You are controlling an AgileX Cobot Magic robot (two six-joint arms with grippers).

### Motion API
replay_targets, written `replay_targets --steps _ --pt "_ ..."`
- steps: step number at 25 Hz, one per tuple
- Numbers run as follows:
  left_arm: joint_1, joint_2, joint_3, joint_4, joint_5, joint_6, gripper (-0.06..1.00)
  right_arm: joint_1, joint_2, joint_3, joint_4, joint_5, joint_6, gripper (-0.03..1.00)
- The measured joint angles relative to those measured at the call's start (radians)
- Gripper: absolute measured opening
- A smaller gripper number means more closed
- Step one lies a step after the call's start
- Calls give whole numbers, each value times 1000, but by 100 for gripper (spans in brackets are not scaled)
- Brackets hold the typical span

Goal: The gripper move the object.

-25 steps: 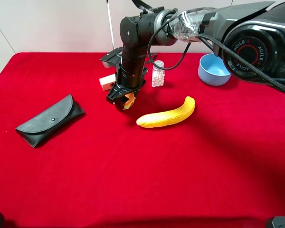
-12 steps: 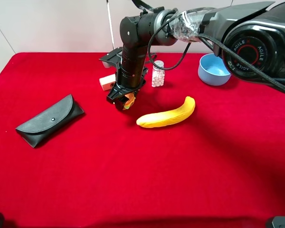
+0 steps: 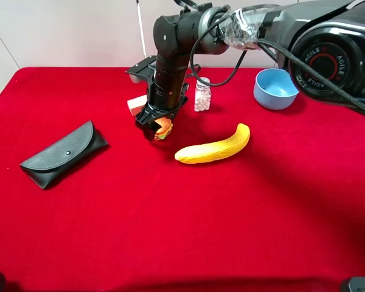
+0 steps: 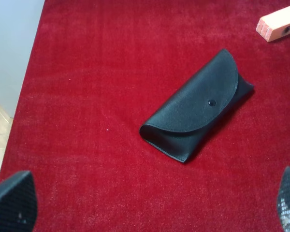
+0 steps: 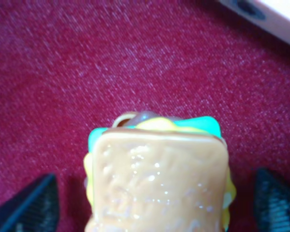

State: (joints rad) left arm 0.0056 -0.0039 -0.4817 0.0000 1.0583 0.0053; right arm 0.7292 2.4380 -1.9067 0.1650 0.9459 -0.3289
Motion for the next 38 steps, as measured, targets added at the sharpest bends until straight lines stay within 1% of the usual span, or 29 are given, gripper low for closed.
replay_targets --steps 4,11,25,30,38 --pt "0 0 0 0 0 0 99 0 0 0 0 2 0 66" --pt "0 0 0 0 0 0 99 0 -15 0 0 8 0 69" --pt "0 0 0 0 0 0 99 0 -156 0 -27 26 0 69" --pt "0 0 0 0 0 0 99 0 -214 0 -37 71 0 69" --pt "0 0 0 0 0 0 99 0 -303 0 -55 216 0 69"
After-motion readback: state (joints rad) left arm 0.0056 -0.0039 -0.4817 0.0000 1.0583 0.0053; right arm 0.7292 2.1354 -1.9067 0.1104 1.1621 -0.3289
